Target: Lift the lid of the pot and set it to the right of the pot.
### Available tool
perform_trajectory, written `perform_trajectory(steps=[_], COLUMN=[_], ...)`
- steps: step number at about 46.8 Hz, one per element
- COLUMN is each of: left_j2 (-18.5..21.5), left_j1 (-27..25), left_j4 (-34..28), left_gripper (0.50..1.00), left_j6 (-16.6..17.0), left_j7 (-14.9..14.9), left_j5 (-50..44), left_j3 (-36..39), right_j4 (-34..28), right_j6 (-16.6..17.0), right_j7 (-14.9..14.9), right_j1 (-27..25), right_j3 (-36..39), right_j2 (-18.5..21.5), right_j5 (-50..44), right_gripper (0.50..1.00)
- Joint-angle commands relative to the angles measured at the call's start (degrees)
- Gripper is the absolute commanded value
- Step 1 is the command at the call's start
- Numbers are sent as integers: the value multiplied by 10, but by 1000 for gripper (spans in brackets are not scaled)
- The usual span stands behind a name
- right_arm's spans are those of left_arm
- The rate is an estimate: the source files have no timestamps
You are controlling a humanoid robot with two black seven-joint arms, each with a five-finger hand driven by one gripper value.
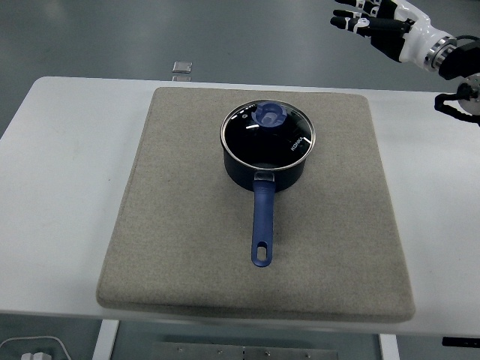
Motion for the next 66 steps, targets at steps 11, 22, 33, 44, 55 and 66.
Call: perform_trajectory(steps=[11, 22, 33, 44, 55, 66], left_j2=[0, 0, 0, 0, 0, 0], left_j1=[-1, -1, -1, 0, -1, 0], left_j4=[0, 0, 0, 0, 0, 0], left_gripper=[1000, 1000, 1000, 1000, 1000, 1000], left_j6=[0, 0, 0, 0, 0, 0], left_j7=[0, 0, 0, 0, 0, 0], left_j5=[0, 0, 0, 1, 1, 0], left_j3=[0, 0, 0, 0, 0, 0], right_j4=[86, 120, 149, 174, 176, 177], right_j6=[0, 19, 31, 32, 17, 7], right_j7=[11, 27, 33, 35, 35, 35], right_j1=[30, 74, 119, 147, 161, 169], right_j3=[-30, -119, -177, -228, -260, -292], right_j2=[-15, -20, -29, -22, -2, 16], right_j5=[-150, -203, -286, -348, -396, -413], right_gripper=[928, 928, 928, 928, 926, 926])
